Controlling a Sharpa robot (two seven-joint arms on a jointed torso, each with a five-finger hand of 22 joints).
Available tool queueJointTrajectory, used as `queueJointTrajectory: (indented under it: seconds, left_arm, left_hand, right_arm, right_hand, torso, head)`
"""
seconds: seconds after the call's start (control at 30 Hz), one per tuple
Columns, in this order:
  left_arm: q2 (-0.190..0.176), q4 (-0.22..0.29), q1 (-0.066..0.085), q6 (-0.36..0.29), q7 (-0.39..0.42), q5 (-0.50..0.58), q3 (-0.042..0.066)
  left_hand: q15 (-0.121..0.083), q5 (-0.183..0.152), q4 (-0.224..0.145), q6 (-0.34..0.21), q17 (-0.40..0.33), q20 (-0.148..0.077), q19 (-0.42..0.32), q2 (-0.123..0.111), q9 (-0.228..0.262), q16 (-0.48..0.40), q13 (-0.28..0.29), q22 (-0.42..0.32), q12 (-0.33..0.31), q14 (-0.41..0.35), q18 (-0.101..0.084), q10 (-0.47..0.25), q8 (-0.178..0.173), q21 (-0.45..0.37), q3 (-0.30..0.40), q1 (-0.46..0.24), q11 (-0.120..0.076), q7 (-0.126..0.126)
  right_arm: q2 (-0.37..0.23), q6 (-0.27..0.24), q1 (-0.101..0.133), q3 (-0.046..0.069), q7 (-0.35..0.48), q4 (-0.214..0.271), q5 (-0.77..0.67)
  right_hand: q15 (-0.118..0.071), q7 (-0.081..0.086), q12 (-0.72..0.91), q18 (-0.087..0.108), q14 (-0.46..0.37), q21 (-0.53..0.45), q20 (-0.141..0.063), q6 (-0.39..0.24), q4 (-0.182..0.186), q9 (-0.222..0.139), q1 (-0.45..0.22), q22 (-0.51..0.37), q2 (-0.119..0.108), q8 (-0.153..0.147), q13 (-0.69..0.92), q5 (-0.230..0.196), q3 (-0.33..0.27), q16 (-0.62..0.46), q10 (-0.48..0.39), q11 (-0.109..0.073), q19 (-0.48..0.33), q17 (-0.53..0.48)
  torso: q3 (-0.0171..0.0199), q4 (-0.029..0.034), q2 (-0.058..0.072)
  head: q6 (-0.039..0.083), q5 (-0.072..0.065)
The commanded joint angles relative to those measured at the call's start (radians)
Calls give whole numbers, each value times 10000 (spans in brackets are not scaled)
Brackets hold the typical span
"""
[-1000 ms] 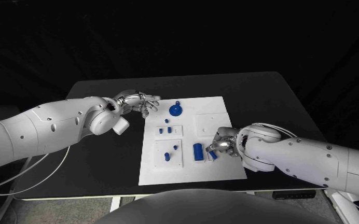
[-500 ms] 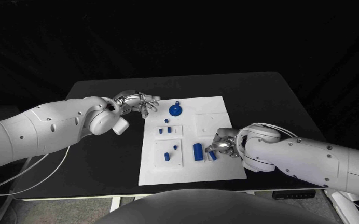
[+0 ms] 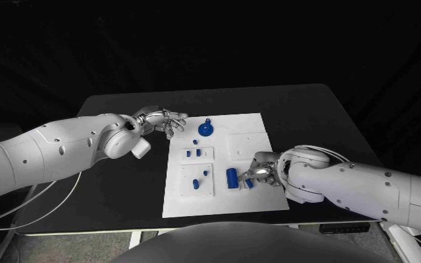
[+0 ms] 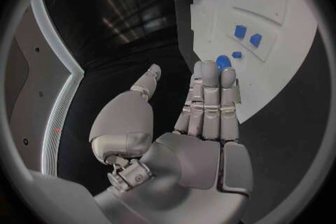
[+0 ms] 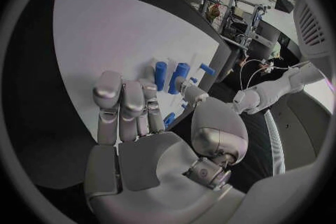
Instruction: Assemble the parts on the task board
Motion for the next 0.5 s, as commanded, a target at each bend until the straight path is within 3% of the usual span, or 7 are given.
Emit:
queueJointTrajectory:
  seconds: [0.03, 0.5]
  left_arm:
    - [-5, 18, 7, 137, 18, -50, 7]
    - [4, -13, 7, 140, 18, -58, 7]
  left_hand:
    - [5, -26, 14, -77, 10, -124, 11, 51, -9, -34, 13, 16, 36, -59, 599, -63, 50, -45, 11, -72, 28, -8]
    - [6, -25, 14, -79, 11, -124, 12, 50, -10, -35, 13, 19, 37, -59, 600, -65, 52, -48, 17, -68, 28, -8]
  right_arm:
    - [-43, 296, -31, -20, 70, 51, -23]
    - [-330, 427, -29, -17, 149, 368, 153]
  right_hand:
    - [-50, 4, 25, 839, 27, 50, -47, 53, 5, -3, -101, 13, 8, 21, 11, -53, -62, 50, 10, -66, 12, 8]
    - [-59, -4, 19, 839, 15, 49, -79, 44, -78, 10, 6, 12, 153, 23, 22, -52, -35, 39, 7, -74, -4, 1]
  torso:
    - [-1, -1, 1]
    - [-2, -4, 2]
  head:
    - [2, -4]
    - [2, 4]
